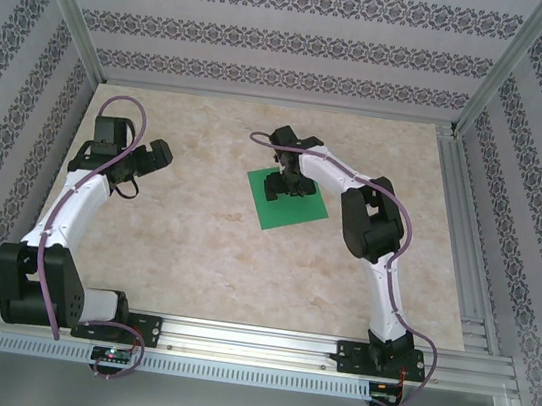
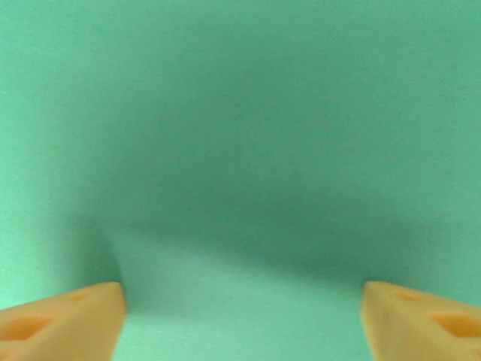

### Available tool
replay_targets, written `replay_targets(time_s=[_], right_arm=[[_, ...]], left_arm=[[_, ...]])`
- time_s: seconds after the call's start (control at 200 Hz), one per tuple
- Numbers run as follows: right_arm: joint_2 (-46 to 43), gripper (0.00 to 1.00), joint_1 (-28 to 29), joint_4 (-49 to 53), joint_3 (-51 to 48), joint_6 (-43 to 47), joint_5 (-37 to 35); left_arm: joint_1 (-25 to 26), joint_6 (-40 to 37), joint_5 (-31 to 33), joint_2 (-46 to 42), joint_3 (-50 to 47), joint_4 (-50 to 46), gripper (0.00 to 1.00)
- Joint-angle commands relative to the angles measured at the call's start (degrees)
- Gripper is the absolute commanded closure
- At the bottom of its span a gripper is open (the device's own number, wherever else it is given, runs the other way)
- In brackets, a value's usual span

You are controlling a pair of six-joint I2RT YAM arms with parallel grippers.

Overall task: Fold a paper plane with a square sheet of paper (pick it up from the middle)
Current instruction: Move the square sheet of paper to the center of the table.

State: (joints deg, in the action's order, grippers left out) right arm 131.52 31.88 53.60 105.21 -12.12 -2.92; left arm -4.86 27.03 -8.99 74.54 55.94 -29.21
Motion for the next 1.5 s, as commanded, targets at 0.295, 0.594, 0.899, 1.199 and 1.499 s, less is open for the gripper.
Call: replay_targets(time_s=[0.295,0.594,0.899,1.199,1.499], right_arm=[[-0.3,0.02,0.4,1.9,1.9,1.7,0.5],[-1.2,0.02,-0.1,-0.3,1.6,0.9,4.8],[3.2,0.02,0.3,1.8,0.2,0.6,-1.6],[3.0,0.12,0.2,0.9,-3.7,0.3,-0.2],[3.1,0.19,0.0,0.6,-3.7,-0.1,0.6]], left_arm=[[-0.7,-1.6,-0.8,0.6,2.0,-0.9,0.00],[-0.6,-1.6,-1.1,0.8,2.1,-1.0,0.00],[-0.6,-1.5,-1.9,1.2,2.1,-0.8,0.00],[-0.6,-1.5,-2.4,1.7,2.1,-0.7,0.00],[-0.6,-1.5,-3.0,1.6,2.0,-0.7,0.00]])
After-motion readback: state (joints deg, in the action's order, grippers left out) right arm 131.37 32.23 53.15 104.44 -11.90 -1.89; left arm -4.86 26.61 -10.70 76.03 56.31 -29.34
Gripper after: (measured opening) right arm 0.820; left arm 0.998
